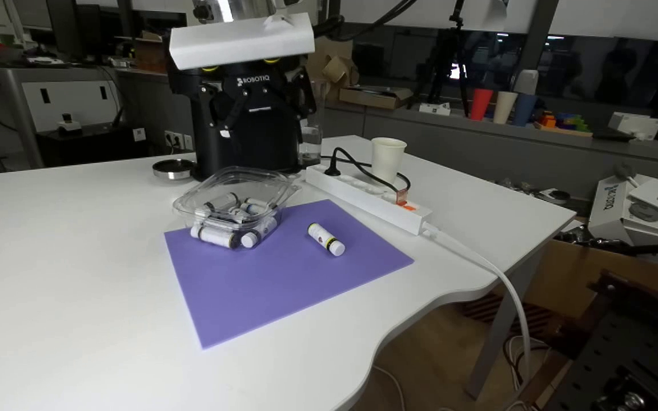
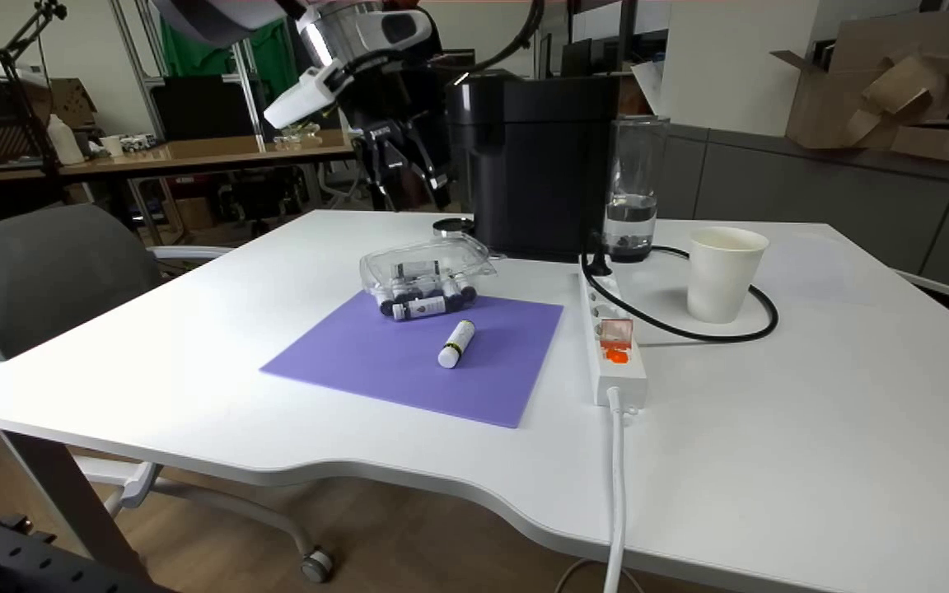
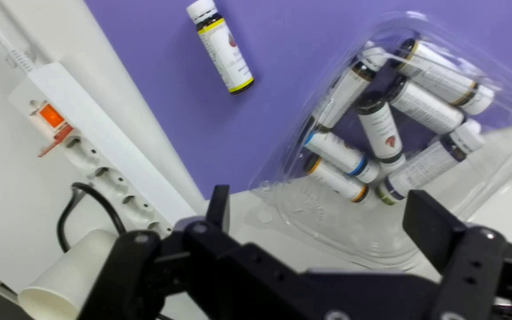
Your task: Close the lid of the clear bowl
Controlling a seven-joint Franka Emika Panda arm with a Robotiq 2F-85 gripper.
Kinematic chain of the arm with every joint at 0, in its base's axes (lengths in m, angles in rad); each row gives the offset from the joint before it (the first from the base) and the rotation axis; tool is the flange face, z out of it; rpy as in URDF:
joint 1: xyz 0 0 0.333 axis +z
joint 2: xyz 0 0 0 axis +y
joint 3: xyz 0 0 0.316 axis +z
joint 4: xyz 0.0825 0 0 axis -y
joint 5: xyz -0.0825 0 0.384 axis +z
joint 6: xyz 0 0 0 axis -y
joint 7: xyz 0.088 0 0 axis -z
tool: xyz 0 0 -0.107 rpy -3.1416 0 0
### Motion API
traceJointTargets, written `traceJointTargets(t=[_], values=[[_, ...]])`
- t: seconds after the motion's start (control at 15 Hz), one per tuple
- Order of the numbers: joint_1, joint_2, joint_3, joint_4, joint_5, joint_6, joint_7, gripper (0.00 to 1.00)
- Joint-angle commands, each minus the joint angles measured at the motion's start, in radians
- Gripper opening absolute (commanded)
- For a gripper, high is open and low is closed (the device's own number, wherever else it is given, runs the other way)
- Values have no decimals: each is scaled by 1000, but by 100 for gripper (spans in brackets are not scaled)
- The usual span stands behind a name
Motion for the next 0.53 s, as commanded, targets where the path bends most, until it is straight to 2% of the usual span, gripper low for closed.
traceJointTargets(t=[0.0,0.47], values=[[-7,-66,12,-79,131,63,-196,100],[21,-126,8,-114,259,30,-384,100]])
